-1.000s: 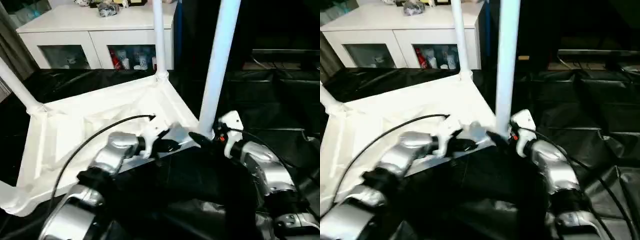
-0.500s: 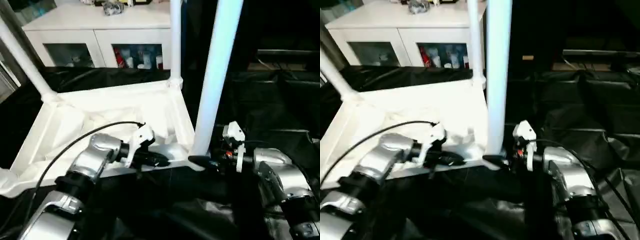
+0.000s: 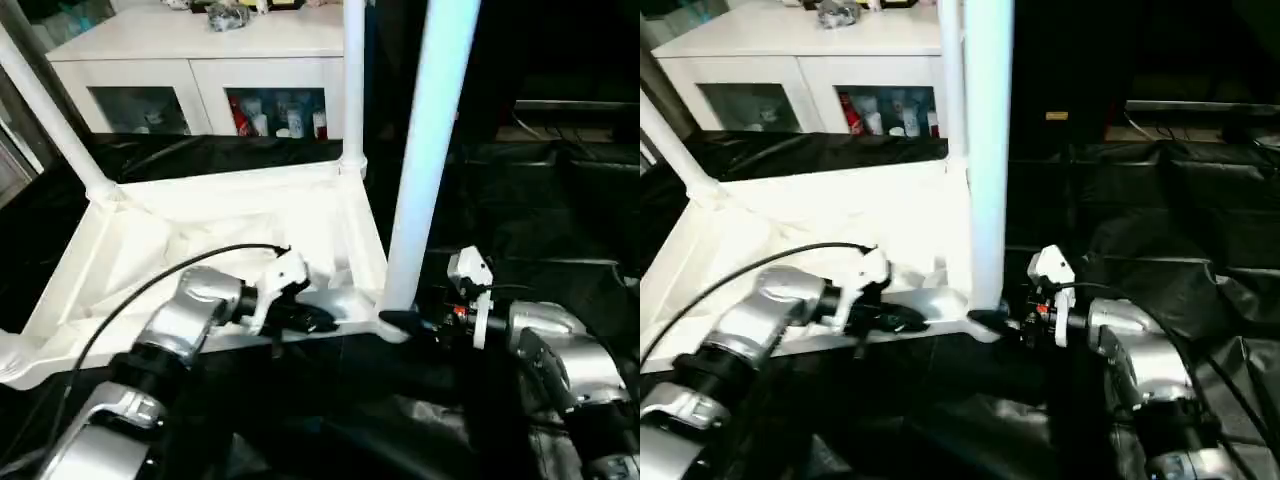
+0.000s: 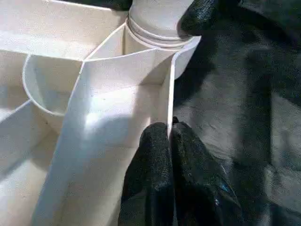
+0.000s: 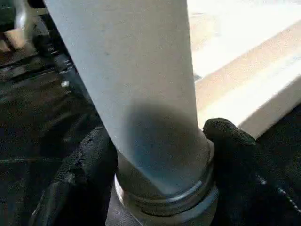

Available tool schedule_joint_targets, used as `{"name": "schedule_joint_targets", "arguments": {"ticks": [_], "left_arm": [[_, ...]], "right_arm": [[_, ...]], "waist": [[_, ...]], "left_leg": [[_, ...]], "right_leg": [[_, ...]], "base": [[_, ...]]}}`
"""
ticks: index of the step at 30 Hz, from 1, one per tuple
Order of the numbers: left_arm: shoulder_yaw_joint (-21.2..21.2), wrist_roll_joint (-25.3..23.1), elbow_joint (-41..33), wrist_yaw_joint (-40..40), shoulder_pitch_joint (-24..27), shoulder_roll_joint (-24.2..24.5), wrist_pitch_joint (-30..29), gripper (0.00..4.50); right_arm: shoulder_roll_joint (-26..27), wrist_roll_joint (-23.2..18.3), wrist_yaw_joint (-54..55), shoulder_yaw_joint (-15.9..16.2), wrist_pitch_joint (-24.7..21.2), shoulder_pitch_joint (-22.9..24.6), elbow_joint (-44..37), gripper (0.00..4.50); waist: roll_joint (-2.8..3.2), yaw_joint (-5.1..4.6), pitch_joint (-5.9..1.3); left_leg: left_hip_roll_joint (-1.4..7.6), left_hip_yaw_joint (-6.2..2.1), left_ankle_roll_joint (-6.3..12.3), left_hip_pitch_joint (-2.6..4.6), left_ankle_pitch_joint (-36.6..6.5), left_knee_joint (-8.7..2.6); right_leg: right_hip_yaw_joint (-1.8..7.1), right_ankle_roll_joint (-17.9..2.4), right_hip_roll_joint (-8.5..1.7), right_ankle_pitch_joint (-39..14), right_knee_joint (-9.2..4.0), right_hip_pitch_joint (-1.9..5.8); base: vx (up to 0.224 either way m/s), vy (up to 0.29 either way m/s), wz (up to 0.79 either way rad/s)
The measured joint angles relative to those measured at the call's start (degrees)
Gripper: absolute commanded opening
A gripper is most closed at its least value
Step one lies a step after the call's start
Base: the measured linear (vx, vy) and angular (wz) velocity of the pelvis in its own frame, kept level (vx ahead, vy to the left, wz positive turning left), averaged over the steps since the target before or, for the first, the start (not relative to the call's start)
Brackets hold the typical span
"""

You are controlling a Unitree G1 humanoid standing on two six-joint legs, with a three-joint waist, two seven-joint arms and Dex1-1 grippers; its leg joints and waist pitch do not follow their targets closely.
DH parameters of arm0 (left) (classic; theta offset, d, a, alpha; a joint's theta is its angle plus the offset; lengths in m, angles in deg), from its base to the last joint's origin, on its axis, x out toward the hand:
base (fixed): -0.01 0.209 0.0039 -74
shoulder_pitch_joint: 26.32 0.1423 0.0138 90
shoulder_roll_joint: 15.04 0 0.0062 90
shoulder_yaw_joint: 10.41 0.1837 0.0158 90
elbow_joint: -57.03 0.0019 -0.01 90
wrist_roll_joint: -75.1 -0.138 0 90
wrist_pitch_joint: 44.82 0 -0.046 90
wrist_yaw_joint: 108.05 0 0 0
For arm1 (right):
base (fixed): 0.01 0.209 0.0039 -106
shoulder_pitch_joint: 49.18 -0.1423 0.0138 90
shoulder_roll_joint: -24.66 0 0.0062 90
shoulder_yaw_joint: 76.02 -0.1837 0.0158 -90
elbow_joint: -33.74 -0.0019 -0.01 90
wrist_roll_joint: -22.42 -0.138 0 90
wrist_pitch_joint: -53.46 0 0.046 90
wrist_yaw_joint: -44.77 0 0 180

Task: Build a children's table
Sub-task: Rotate leg to tighten

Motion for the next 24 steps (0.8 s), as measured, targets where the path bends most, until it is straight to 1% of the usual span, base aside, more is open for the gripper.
{"name": "schedule_joint_targets", "arguments": {"ticks": [2, 3, 4, 6, 8, 10, 11, 12, 14, 15, 19, 20, 21, 24], "left_arm": [[-0.54, -0.59, 1.87, 4.82, -0.79, -2.35, 0.36, 0.00], [-0.96, -1.43, 3.23, 8.71, -1.77, -3.66, 0.30, 0.00], [-0.96, -1.87, 3.58, 9.80, -2.15, -4.00, 0.21, 0.00], [-1.81, -2.37, 5.12, 15.42, -2.57, -7.27, -0.07, 0.00], [-2.31, -2.47, 6.05, 18.69, -2.87, -8.85, -0.29, 0.00], [-2.69, -2.51, 6.97, 21.30, -3.32, -10.09, -0.68, 0.00], [-3.03, -2.55, 7.15, 21.98, -3.35, -10.51, -0.83, 0.00], [-3.37, -2.55, 7.20, 22.29, -3.35, -10.65, -0.90, 0.00], [-3.70, -2.55, 7.34, 22.31, -3.38, -10.89, -0.87, 0.00], [-3.84, -2.55, 7.37, 22.38, -3.40, -11.08, -0.70, 0.00], [-3.82, -2.45, 7.36, 21.09, -3.40, -10.75, 0.05, 0.00], [-3.75, -2.31, 7.32, 19.93, -3.47, -10.38, 0.20, 0.00], [-3.68, -2.23, 7.27, 18.88, -3.49, -10.03, 0.34, 0.00], [-3.17, -1.56, 6.81, 14.76, -3.50, -8.21, 0.94, 0.00]], "right_arm": [[2.43, 1.27, 6.01, -1.37, 1.47, -0.43, 1.79, 2.62], [4.47, 2.27, 11.36, -2.26, 2.44, -1.42, 3.33, 2.62], [4.86, 2.49, 12.83, -2.45, 2.67, -1.75, 3.80, 2.61], [7.78, 3.77, 20.82, -3.54, 3.01, -2.28, 4.76, 2.60], [9.62, 4.73, 25.95, -3.85, 2.93, -3.16, 5.42, 2.60], [11.68, 6.16, 31.04, -4.18, 2.97, -4.06, 6.10, 2.60], [12.49, 6.91, 32.70, -4.18, 3.47, -4.37, 6.49, 2.60], [13.25, 7.88, 34.13, -4.18, 4.28, -4.51, 6.65, 2.95], [13.80, 9.38, 34.81, -4.16, 5.81, -4.50, 7.10, 3.30], [13.89, 10.38, 34.88, -4.10, 6.46, -4.50, 7.21, 3.31], [13.27, 10.04, 33.17, -4.01, 6.76, -4.25, 6.73, 3.78], [11.82, 9.70, 30.95, -3.32, 6.77, -3.92, 6.13, 3.78], [10.50, 9.41, 28.74, -2.80, 6.66, -3.74, 5.69, 3.93], [6.42, 7.38, 20.64, -2.29, 6.03, -2.58, 3.59, 3.93]], "waist": [[0.00, -0.14, 0.00], [-0.01, -0.39, 0.00], [0.00, -0.43, 0.00], [0.04, -0.63, -0.03], [0.31, -0.86, -0.12], [0.48, -1.36, -0.19], [0.71, -1.60, -0.24], [0.88, -1.99, -0.22], [1.10, -2.20, -0.26], [1.11, -2.21, -0.25], [1.22, -2.25, -0.26], [1.25, -2.22, -0.27], [1.26, -2.20, -0.27], [1.31, -1.96, -0.30]], "left_leg": [[0.00, 0.00, -0.02, 0.23, -0.01, -0.02], [-0.01, 0.00, -0.03, 0.34, -0.01, -0.02], [-0.04, 0.00, -0.04, 0.34, -0.01, -0.04], [-0.13, 0.00, -0.04, 0.61, -0.01, -0.21], [-0.20, 0.00, -0.04, 0.70, -0.01, -0.21], [-0.29, 0.00, -0.04, 0.75, -0.01, -0.24], [-0.30, -0.01, -0.04, 0.77, -0.01, -0.26], [-0.33, 0.00, -0.04, 0.76, -0.01, -0.27], [-0.40, -0.01, -0.04, 0.77, -0.01, -0.36], [-0.40, -0.03, -0.04, 0.73, -0.01, -0.38], [-0.40, -0.05, -0.03, 0.70, -0.01, -0.40], [-0.40, -0.05, -0.03, 0.63, -0.01, -0.40], [-0.39, -0.06, -0.03, 0.59, -0.01, -0.40], [-0.35, -0.16, 0.00, 0.28, -0.03, -0.41]], "right_leg": [[0.01, -0.01, 0.00, 0.00, -0.02, 0.21], [0.03, -0.01, 0.00, 0.01, -0.02, 0.28], [0.05, -0.01, -0.02, 0.01, -0.05, 0.28], [0.11, 0.05, -0.05, -0.03, -0.22, 0.51], [0.17, 0.19, -0.08, -0.11, -0.26, 0.56], [0.25, 0.22, -0.09, -0.13, -0.28, 0.57], [0.25, 0.22, -0.09, -0.13, -0.28, 0.59], [0.26, 0.22, -0.11, -0.13, -0.28, 0.60], [0.27, 0.20, -0.15, -0.11, -0.28, 0.59], [0.25, 0.05, -0.15, -0.02, -0.28, 0.57], [0.23, 0.01, -0.15, 0.01, -0.28, 0.56], [0.23, 0.05, -0.15, -0.01, -0.30, 0.53], [0.21, 0.08, -0.15, -0.03, -0.31, 0.51], [0.05, 0.20, -0.14, -0.12, -0.35, 0.31]], "base": [[0.000, 0.000, 0.00], [0.000, 0.000, 0.00], [0.000, 0.000, 0.00], [0.000, 0.000, 0.00], [0.000, 0.000, 0.00], [0.000, 0.000, 0.00], [0.000, 0.000, 0.00], [0.000, 0.000, 0.00], [0.000, 0.000, 0.00], [0.000, 0.000, 0.00], [0.000, 0.000, 0.00], [0.000, 0.000, 0.00], [0.000, 0.000, 0.00], [0.000, 0.000, 0.00]]}}
